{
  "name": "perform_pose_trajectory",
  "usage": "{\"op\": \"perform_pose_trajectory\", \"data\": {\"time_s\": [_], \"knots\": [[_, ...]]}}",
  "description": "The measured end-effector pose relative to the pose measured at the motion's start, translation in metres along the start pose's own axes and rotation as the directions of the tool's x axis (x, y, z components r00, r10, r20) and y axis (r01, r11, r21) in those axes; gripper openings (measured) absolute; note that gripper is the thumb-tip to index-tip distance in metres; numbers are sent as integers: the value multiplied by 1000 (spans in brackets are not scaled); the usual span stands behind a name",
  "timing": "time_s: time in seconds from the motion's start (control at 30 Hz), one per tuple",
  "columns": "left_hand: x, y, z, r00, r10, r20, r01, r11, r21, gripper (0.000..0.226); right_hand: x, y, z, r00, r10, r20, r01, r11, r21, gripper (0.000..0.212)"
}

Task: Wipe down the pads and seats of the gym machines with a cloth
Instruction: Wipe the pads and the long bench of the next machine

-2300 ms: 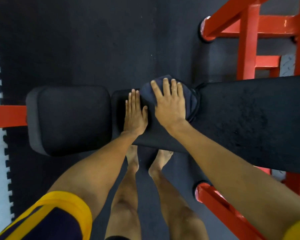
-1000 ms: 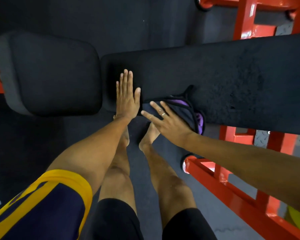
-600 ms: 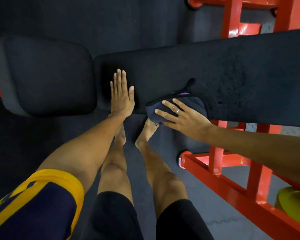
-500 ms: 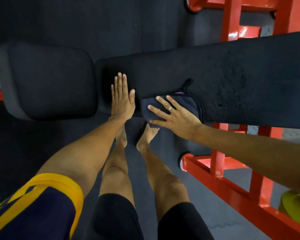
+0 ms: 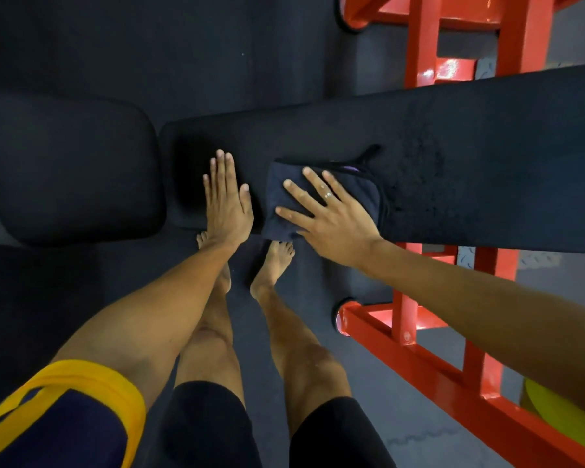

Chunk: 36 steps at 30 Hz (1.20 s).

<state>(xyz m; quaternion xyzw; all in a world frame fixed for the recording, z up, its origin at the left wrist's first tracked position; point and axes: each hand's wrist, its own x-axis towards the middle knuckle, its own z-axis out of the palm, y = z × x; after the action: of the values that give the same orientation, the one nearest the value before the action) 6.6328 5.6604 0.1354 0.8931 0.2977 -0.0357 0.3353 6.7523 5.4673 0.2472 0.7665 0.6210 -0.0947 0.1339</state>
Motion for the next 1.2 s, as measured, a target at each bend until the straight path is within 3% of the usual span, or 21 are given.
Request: {"op": "perform_pose_trajectory", "data": {"time_s": [0.17, 0.27, 0.4, 0.5, 0.67, 0.77, 0.9, 1.1, 1.2], "knots": [[5, 15, -3, 992, 121, 25, -121, 993, -15, 63, 50, 27, -15, 967, 255, 3, -254, 962, 104, 56], [9, 31, -4, 993, 117, 15, -117, 993, -24, 61, 25, 47, -24, 921, 389, -32, -382, 916, 124, 53], [11, 38, -6, 995, 97, 12, -96, 994, -56, 60, -13, 23, -21, 951, 310, 10, -309, 943, 122, 58], [14, 36, -5, 993, 119, 25, -117, 992, -46, 61, 16, 26, -22, 962, 260, 80, -268, 954, 132, 61], [22, 40, -8, 991, 122, 55, -120, 992, -30, 59, 87, 71, -42, 905, 390, 169, -415, 897, 150, 58], [29, 48, -14, 986, 156, 60, -154, 987, -37, 57, 72, 98, -51, 873, 463, 151, -484, 860, 162, 56], [46, 67, -16, 988, 154, 28, -153, 988, -32, 56, 38, 109, -50, 901, 425, 86, -433, 893, 124, 61], [63, 82, -10, 990, 137, 11, -137, 991, -6, 54, 110, 106, -63, 864, 417, 284, -472, 866, 166, 56], [70, 85, -10, 990, 144, -1, -144, 990, 1, 54, 103, 124, -66, 870, 399, 288, -456, 874, 167, 58]]}}
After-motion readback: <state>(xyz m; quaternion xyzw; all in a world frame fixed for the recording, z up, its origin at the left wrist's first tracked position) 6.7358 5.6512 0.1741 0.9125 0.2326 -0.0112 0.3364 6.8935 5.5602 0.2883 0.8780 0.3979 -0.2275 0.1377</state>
